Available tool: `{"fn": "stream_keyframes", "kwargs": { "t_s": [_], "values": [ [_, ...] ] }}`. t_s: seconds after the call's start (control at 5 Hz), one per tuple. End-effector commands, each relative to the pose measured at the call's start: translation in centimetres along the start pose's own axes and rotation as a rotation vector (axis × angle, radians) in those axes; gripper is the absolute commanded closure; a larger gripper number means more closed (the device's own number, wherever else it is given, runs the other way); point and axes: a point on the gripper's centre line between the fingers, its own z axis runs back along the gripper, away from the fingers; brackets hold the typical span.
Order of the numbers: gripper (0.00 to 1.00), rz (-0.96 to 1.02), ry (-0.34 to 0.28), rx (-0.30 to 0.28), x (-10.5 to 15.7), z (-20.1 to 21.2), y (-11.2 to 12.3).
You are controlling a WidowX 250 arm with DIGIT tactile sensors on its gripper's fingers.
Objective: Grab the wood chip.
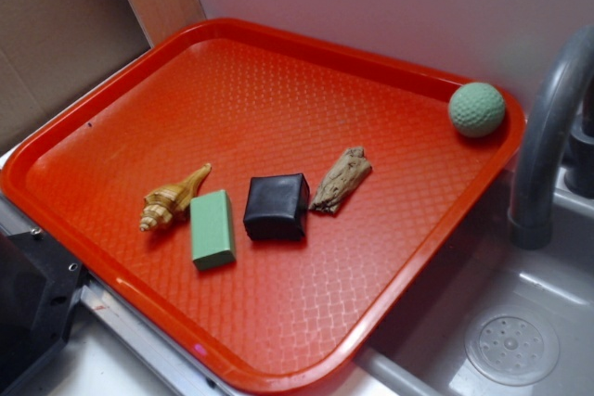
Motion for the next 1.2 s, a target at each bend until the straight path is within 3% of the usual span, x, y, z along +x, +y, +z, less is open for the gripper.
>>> {"fn": "stream_keyframes", "kwargs": {
  "t_s": [0.0,0.4,0.6,0.8,1.0],
  "values": [
    [0.00,0.000,0.000,0.000,0.0,0.0,0.0],
    [0.00,0.131,-0.130,-0.184,4.6,-6.4,-5.9],
    [0.00,0.123,-0.106,-0.294,7.0,-9.6,-8.9],
    [0.00,0.102,-0.125,-0.157,8.4,-12.3,-9.4],
    [0.00,0.102,-0.034,-0.129,10.2,-16.1,-9.4]
  ]
}}
